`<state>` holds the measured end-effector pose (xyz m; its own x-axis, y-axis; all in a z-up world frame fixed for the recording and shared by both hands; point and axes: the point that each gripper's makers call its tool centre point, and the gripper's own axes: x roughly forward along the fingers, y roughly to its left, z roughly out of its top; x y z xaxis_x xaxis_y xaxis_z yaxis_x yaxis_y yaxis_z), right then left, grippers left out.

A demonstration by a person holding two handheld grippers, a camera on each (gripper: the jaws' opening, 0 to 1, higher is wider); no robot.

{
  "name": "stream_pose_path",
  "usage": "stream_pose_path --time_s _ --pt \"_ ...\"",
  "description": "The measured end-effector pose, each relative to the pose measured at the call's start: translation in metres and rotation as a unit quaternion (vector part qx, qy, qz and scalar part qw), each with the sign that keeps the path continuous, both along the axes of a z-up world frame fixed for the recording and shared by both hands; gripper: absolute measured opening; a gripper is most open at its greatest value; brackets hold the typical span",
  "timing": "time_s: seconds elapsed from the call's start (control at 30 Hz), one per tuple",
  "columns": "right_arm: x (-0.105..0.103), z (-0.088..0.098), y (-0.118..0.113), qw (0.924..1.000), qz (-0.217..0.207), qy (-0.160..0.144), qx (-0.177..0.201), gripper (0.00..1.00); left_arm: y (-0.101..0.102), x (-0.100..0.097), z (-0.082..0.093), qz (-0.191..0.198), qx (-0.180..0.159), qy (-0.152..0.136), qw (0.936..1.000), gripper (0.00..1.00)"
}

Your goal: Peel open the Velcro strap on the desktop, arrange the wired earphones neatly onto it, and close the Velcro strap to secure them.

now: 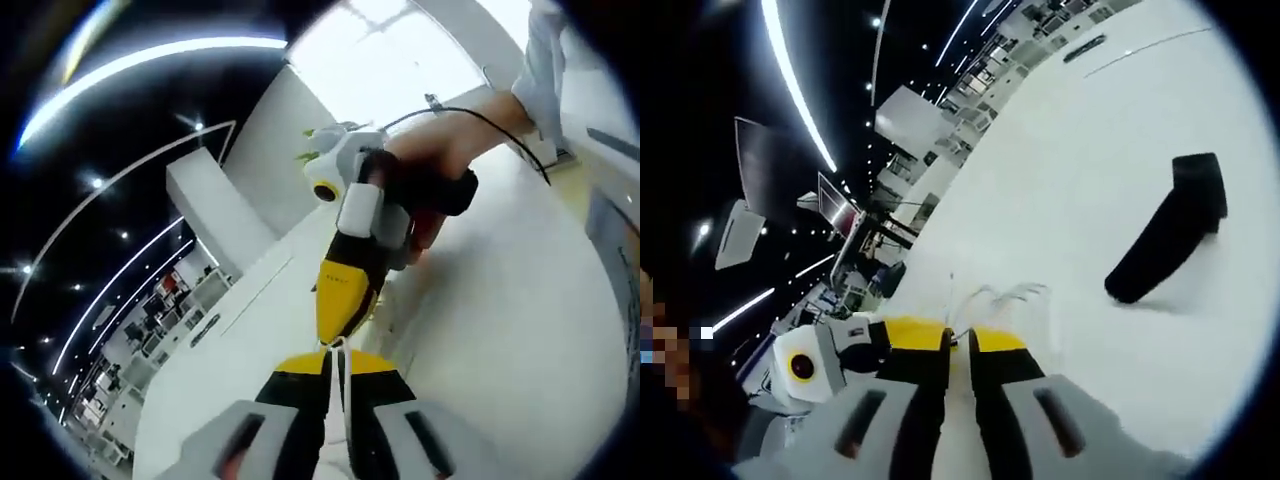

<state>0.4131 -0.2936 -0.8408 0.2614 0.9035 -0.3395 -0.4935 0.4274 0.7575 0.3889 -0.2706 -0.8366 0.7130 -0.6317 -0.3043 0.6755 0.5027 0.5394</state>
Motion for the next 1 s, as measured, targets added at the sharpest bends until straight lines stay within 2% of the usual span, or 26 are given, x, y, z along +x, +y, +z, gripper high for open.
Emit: stream_pose_path --time_s 0.2,0.37,0.5,0.7,0.87,1.0 --pt "-0.003 -0.008 0.001 0.9995 -0.008 0.011 -0.029 0.10 0.003 0.003 0.003 0.002 0.018 -0.021 0.9996 0.07" --pt "-0.010 -0.014 0.004 0.9988 -0.009 0.039 -0.028 0.10 0.005 0.001 0.006 -0.005 0.017 -0.024 0.9995 0.07" --pt "-0.013 -0.016 0.006 0.9985 -0.010 0.043 -0.033 0.10 0.010 0.004 0.008 0.001 0.021 -0.028 0.9994 0.07" --pt "-0.006 -0.015 0.009 0.9980 -0.001 0.056 -0.031 0.10 0.013 0.008 0.006 0.016 0.028 -0.028 0.9991 0.08" --pt "-0.005 -0.019 0.010 0.9977 0.009 0.052 -0.042 0.04 0.013 0.008 0.007 0.021 0.029 -0.028 0.9990 0.09" --pt "-0.005 -0.020 0.004 0.9978 0.007 0.043 -0.049 0.04 0.016 0.008 0.007 0.025 0.025 -0.022 0.9991 0.09"
